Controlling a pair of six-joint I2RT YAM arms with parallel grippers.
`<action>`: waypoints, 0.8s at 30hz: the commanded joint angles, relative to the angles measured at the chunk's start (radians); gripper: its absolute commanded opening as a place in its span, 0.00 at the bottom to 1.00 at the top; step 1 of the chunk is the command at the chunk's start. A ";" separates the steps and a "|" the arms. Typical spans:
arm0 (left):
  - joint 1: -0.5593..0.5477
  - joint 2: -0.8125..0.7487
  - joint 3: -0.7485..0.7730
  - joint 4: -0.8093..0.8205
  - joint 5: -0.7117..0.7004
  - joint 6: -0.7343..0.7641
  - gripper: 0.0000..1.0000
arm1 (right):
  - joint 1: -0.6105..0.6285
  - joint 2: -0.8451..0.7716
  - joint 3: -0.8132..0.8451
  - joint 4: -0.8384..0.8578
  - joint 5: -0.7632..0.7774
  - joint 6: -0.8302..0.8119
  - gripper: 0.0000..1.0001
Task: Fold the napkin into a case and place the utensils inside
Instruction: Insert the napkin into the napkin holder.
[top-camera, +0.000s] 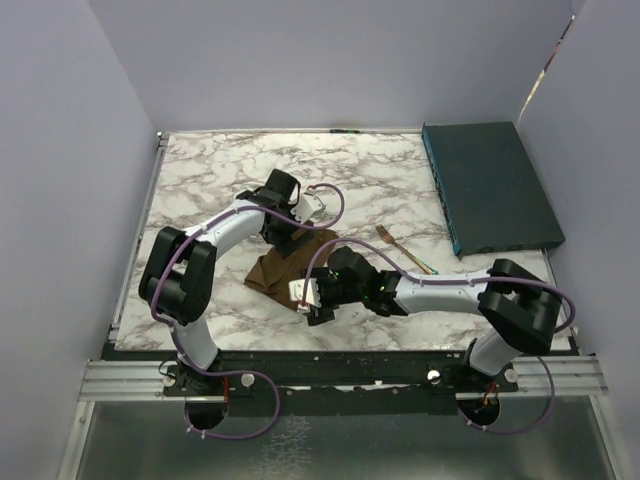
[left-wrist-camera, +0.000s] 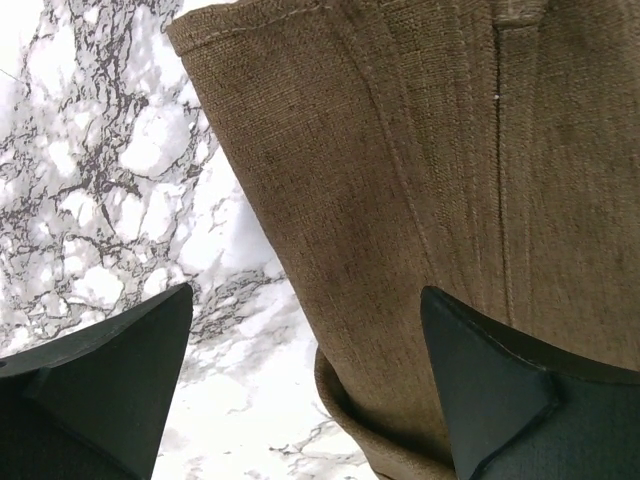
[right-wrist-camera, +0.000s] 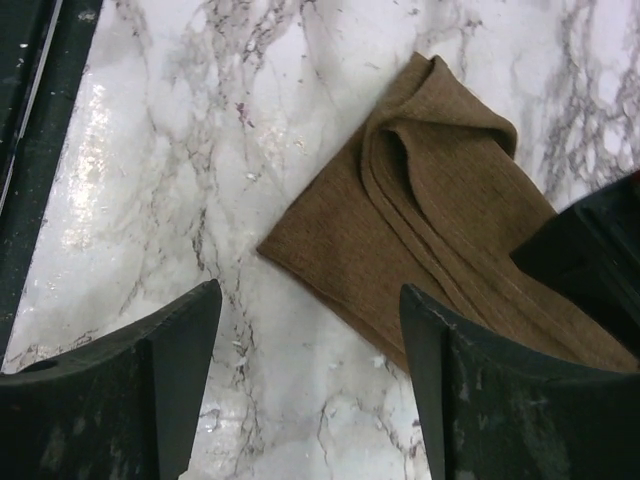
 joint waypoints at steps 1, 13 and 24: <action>0.000 0.024 -0.028 0.054 -0.067 0.000 0.96 | 0.009 0.064 0.026 0.044 -0.101 -0.014 0.73; -0.001 0.065 -0.050 0.064 -0.086 0.000 0.93 | 0.010 0.217 0.056 0.194 -0.119 0.044 0.51; -0.011 0.065 -0.069 0.068 -0.126 0.004 0.90 | 0.003 0.244 0.091 0.221 -0.075 0.044 0.04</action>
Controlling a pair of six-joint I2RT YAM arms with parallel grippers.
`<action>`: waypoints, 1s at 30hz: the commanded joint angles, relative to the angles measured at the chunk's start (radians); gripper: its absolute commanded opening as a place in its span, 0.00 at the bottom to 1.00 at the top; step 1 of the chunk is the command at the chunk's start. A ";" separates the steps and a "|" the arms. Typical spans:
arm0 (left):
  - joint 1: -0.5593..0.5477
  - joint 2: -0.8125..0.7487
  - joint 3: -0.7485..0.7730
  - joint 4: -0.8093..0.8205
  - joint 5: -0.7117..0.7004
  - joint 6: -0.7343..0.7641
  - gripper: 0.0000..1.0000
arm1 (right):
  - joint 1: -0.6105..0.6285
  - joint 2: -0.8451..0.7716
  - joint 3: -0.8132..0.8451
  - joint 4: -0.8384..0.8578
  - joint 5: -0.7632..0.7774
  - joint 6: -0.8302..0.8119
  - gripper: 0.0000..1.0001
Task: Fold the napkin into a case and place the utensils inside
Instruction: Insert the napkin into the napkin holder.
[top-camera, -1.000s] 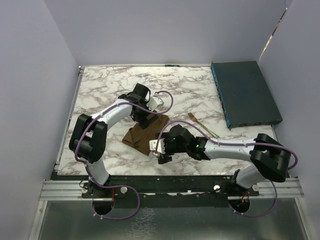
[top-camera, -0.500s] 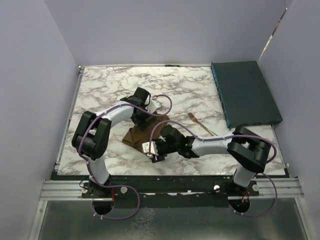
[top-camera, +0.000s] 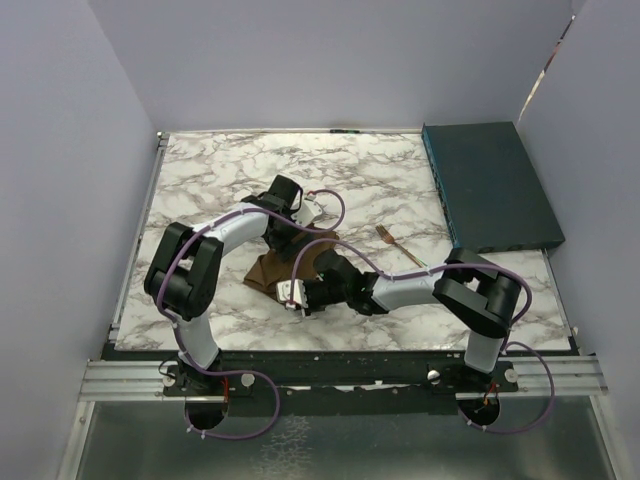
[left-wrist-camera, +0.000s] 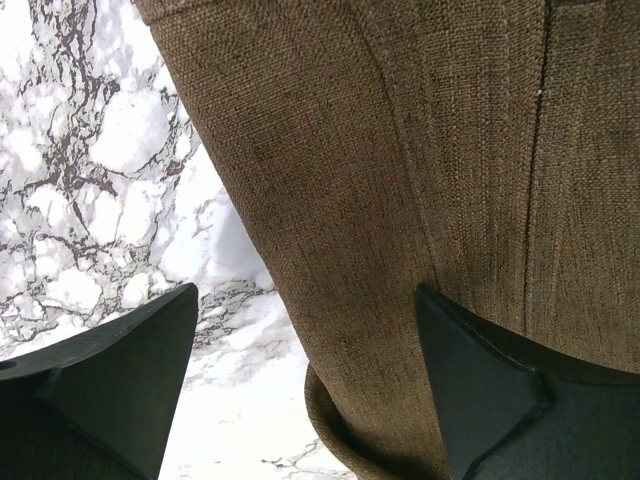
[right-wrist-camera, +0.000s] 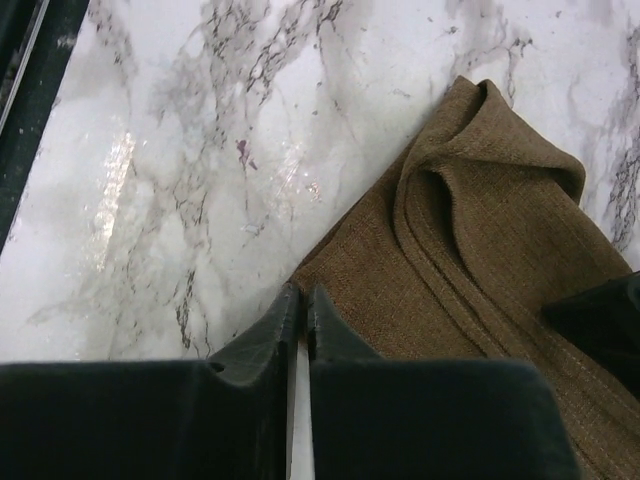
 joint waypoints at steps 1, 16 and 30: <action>-0.008 0.020 -0.035 0.015 -0.056 0.010 0.90 | -0.006 -0.003 0.029 0.054 0.017 0.004 0.02; -0.011 -0.001 -0.045 0.013 -0.042 0.018 0.89 | -0.037 -0.008 0.018 0.077 -0.036 0.022 0.01; -0.011 0.007 -0.008 -0.005 -0.025 0.022 0.90 | -0.037 -0.167 -0.089 0.172 0.053 0.097 1.00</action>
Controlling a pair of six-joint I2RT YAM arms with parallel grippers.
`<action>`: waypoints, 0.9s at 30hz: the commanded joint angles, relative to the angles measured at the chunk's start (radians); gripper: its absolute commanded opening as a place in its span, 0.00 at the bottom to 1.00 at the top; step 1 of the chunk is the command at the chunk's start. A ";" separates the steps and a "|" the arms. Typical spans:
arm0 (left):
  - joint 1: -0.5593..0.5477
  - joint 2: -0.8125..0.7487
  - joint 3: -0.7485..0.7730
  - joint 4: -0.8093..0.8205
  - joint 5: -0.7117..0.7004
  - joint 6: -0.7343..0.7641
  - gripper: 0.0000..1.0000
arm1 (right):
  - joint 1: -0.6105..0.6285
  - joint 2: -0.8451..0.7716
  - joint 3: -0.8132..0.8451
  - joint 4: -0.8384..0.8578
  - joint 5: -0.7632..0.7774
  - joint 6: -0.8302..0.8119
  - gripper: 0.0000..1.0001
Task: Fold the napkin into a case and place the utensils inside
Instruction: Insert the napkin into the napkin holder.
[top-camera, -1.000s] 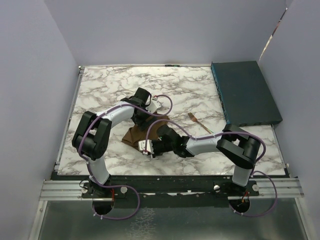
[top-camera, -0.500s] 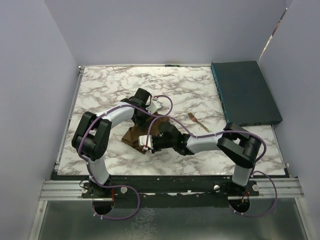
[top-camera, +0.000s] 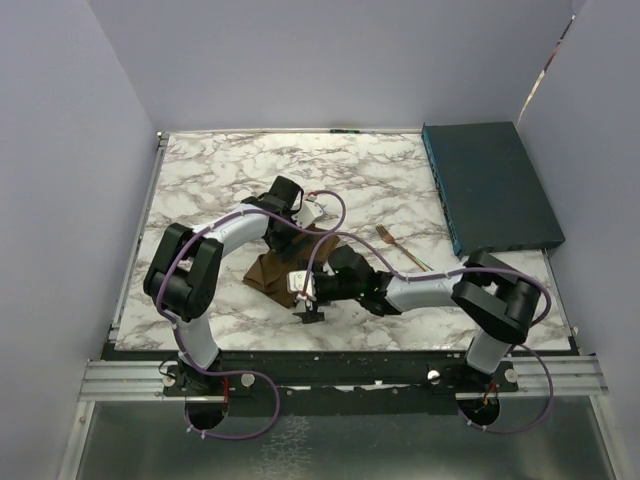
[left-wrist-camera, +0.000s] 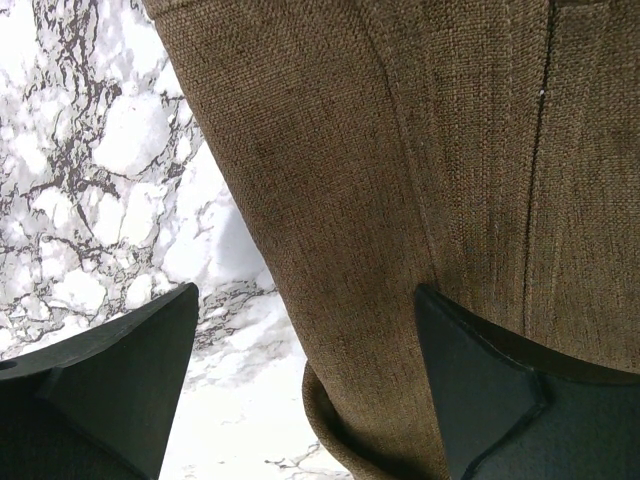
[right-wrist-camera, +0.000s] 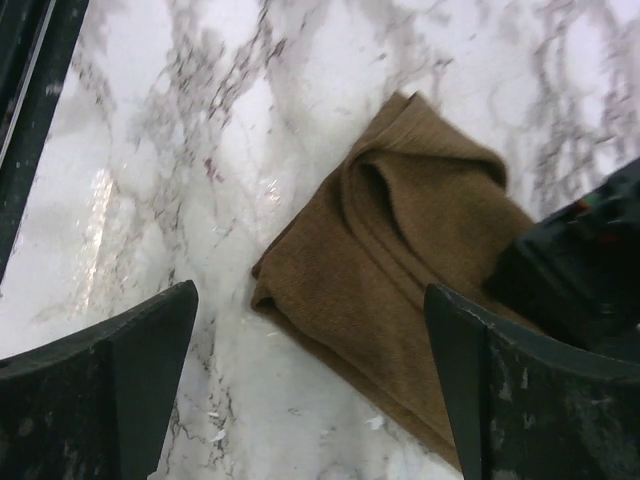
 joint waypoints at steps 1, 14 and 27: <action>-0.003 0.015 0.016 -0.028 -0.010 0.009 0.90 | -0.003 -0.110 -0.017 0.074 0.078 0.050 1.00; -0.004 0.013 0.024 -0.041 0.031 0.013 0.90 | -0.025 -0.314 -0.005 0.001 0.400 0.287 1.00; -0.006 0.024 0.031 -0.042 0.047 0.016 0.89 | -0.006 -0.473 -0.103 0.045 0.407 0.125 1.00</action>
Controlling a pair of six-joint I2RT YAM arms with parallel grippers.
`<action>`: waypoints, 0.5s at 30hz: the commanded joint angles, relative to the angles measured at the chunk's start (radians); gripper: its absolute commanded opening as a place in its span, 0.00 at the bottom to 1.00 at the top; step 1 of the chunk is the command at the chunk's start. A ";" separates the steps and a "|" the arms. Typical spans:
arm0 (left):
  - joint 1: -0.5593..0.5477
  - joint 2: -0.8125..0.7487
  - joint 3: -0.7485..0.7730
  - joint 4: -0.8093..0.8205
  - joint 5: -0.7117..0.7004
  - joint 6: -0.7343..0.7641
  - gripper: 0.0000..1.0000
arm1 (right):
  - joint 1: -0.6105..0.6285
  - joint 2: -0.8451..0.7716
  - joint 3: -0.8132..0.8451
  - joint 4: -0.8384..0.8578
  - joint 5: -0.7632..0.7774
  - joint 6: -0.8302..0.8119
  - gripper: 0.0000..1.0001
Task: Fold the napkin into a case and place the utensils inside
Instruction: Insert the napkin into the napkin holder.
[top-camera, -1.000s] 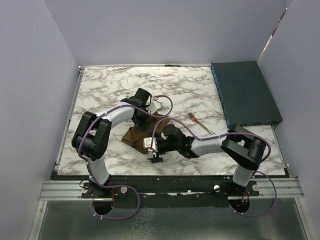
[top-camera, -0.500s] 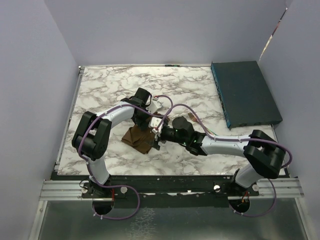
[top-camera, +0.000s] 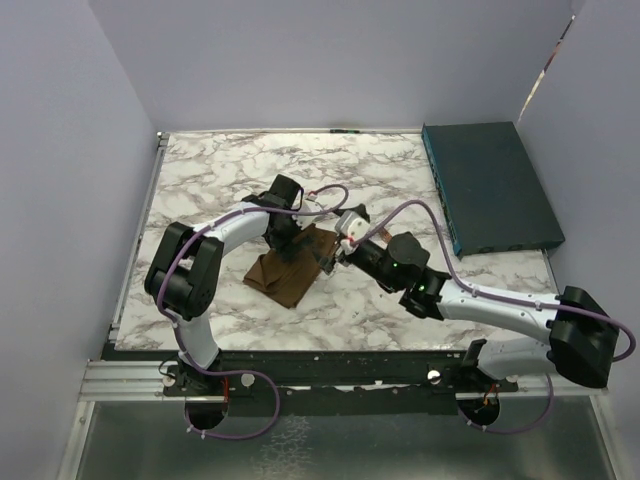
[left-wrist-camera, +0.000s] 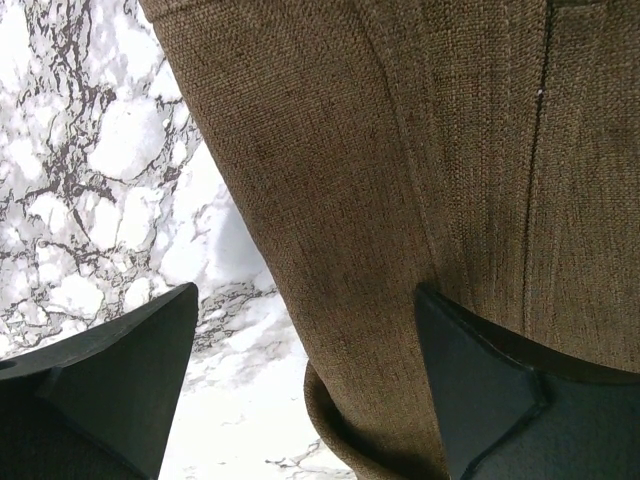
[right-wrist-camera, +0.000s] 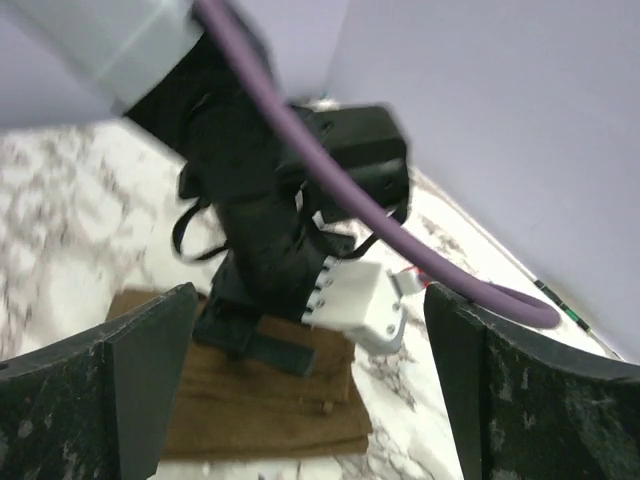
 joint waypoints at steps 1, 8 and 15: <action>-0.002 0.018 0.010 -0.018 0.017 0.011 0.89 | 0.035 -0.006 -0.091 -0.143 -0.145 -0.219 1.00; -0.003 0.029 0.007 -0.022 0.059 0.008 0.89 | 0.039 0.015 -0.239 -0.168 -0.265 -0.248 1.00; -0.003 0.037 0.013 -0.048 0.092 0.017 0.89 | 0.041 0.178 -0.235 -0.048 -0.284 -0.264 0.98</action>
